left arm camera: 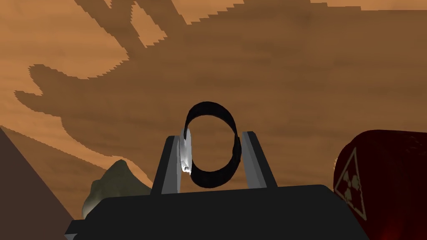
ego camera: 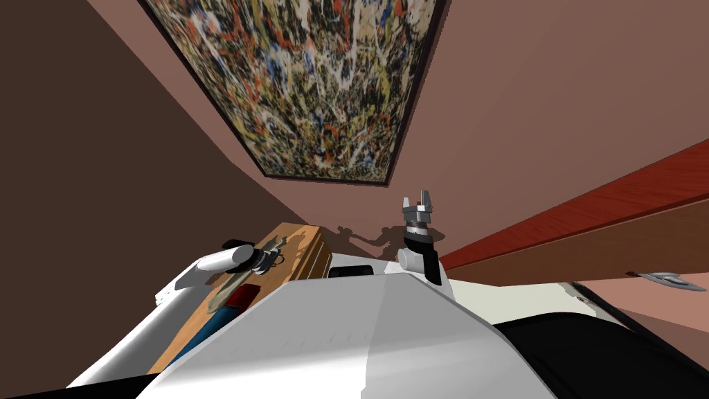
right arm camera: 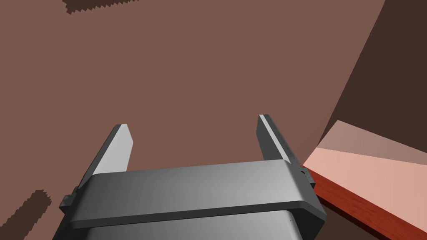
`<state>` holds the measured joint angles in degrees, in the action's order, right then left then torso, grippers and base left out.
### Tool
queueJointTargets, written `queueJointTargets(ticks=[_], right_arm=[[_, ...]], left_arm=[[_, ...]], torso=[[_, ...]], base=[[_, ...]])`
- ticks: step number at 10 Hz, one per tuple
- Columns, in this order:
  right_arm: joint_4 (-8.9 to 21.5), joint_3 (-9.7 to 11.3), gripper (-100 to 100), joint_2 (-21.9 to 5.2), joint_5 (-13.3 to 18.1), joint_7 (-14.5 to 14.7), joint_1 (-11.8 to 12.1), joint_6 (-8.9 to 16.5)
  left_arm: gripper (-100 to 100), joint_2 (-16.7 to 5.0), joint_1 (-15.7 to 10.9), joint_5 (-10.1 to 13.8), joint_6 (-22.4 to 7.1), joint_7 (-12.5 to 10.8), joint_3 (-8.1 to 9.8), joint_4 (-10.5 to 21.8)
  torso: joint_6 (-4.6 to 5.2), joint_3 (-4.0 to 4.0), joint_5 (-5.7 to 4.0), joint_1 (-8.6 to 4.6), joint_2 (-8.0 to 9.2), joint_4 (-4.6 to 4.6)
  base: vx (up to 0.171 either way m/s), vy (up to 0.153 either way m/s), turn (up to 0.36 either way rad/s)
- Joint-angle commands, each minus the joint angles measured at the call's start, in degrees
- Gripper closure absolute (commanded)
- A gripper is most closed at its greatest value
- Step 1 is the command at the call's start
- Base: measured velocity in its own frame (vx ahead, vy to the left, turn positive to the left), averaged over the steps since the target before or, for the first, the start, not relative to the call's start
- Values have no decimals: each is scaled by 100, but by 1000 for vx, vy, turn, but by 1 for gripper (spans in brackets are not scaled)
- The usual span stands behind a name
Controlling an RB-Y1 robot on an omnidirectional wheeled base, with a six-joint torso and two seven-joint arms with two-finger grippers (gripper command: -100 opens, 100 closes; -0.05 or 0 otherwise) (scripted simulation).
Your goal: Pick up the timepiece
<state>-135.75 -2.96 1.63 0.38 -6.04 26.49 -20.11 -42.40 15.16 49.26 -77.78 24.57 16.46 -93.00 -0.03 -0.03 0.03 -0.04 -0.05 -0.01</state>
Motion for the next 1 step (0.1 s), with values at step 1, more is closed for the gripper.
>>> queueJointTargets(ticks=[1], right_arm=[[0,0,0,0,0,0,0,0]], left_arm=[[0,0,0,0,0,0,0,0]], torso=[[0,0,0,0,0,0]], base=[[0,0,0]])
